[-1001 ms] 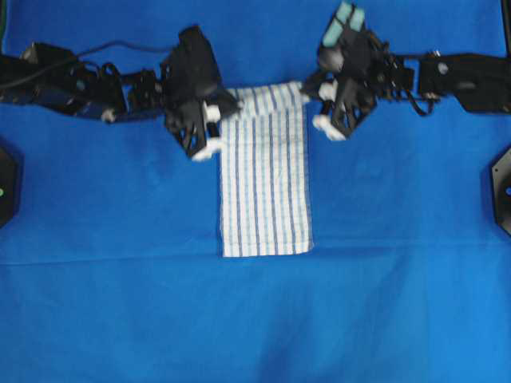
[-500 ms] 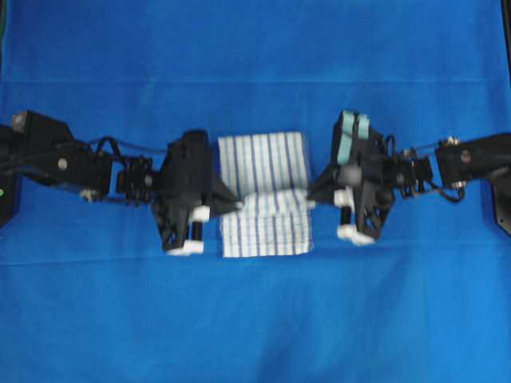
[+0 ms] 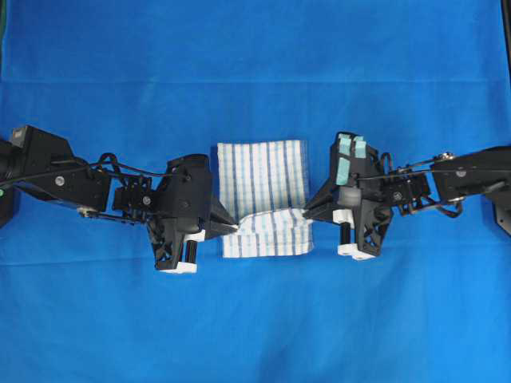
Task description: Fold the blue towel.
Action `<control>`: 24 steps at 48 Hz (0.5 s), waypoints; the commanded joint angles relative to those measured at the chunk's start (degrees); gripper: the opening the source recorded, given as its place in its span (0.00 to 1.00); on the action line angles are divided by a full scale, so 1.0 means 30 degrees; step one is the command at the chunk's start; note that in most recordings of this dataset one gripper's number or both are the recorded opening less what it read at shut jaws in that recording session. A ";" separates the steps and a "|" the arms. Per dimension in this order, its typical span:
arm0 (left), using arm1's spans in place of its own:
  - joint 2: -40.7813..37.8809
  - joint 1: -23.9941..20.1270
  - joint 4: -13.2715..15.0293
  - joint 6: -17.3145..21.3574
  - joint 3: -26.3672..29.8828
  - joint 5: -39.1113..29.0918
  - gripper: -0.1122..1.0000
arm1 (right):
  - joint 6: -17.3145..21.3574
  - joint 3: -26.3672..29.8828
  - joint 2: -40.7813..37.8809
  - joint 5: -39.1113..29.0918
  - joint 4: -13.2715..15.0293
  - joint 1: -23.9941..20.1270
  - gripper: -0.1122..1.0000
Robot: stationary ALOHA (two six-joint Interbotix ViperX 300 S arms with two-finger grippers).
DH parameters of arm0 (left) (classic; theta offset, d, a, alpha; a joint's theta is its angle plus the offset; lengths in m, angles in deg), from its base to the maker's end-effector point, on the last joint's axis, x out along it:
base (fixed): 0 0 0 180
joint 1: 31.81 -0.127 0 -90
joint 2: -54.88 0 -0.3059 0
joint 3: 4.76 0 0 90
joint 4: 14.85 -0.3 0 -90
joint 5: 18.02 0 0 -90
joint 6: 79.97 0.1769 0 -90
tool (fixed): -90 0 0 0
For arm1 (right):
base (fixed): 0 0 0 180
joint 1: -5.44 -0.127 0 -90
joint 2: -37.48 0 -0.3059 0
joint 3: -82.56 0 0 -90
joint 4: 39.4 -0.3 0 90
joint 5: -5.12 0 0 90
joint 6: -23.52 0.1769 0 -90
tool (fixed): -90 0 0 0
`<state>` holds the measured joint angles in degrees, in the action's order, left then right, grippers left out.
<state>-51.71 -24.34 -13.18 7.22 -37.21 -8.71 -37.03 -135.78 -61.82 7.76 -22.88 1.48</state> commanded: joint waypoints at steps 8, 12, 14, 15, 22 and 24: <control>-0.0117 0.0088 0.0000 0.0029 0.0205 -0.0029 0.13 | -0.0029 0.0527 -0.0205 -0.0088 -0.0117 -0.0088 0.16; -0.0176 0.0000 0.0000 0.0029 0.0205 -0.0029 0.13 | -0.0029 0.0557 -0.0205 -0.0176 -0.0117 -0.0088 0.16; -0.0176 0.0000 -0.0029 0.0029 0.0234 -0.0029 0.13 | -0.0029 0.0557 -0.0205 -0.0176 -0.0117 -0.0059 0.16; -0.0176 0.0000 0.0000 0.0029 0.0234 -0.0029 0.13 | -0.0029 0.0557 -0.0205 -0.0176 -0.0146 -0.0088 0.17; -0.0205 0.0000 0.0000 0.0029 0.0322 0.0000 0.19 | -0.0029 0.0674 -0.0205 -0.0088 -0.0293 -0.0117 0.19; -0.0176 0.0000 0.0000 0.0029 0.0322 0.0000 0.26 | -0.0029 0.0732 -0.0205 -0.0088 -0.0381 -0.0176 0.28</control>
<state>-52.85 -24.43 -13.18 7.22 -37.04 -9.06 -37.03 -134.72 -62.96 7.14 -23.49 1.39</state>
